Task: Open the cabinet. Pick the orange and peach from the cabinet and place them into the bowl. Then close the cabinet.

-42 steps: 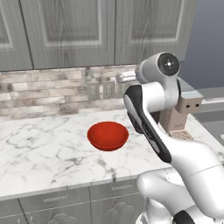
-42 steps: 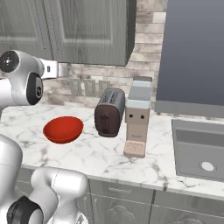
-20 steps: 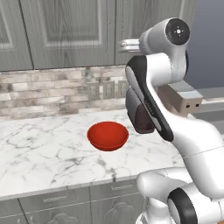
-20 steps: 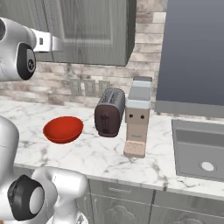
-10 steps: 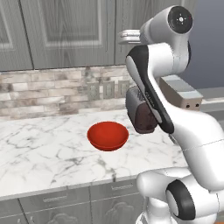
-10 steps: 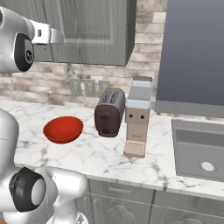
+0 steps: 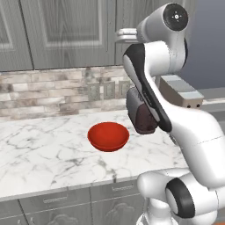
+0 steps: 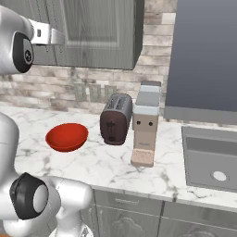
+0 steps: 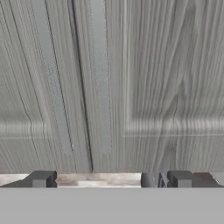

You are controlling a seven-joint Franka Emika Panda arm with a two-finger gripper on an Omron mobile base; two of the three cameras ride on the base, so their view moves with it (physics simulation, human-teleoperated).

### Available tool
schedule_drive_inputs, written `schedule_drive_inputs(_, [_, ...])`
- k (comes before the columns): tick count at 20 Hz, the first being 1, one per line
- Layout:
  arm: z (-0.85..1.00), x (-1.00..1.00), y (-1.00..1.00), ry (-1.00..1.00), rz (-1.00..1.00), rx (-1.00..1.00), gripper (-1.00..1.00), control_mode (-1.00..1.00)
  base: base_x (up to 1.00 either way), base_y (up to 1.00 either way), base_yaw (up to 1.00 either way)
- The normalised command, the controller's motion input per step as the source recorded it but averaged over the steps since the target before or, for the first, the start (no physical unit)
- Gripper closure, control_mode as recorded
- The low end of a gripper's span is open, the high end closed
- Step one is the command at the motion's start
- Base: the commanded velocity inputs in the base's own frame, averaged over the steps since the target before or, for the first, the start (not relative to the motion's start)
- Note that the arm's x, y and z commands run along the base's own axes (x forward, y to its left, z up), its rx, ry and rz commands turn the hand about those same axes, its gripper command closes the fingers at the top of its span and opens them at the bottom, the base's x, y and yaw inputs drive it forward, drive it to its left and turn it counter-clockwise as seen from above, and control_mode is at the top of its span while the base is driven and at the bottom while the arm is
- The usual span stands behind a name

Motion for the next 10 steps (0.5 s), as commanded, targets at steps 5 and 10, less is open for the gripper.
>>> schedule_drive_inputs(5, [0.00,0.16,0.00,0.00,0.00,0.00,-1.00,-1.00,0.00,0.00,0.00])
schedule_drive_inputs(10, [0.00,0.27,0.00,-0.05,0.00,0.00,-1.00,-1.00,0.00,0.00,0.00])
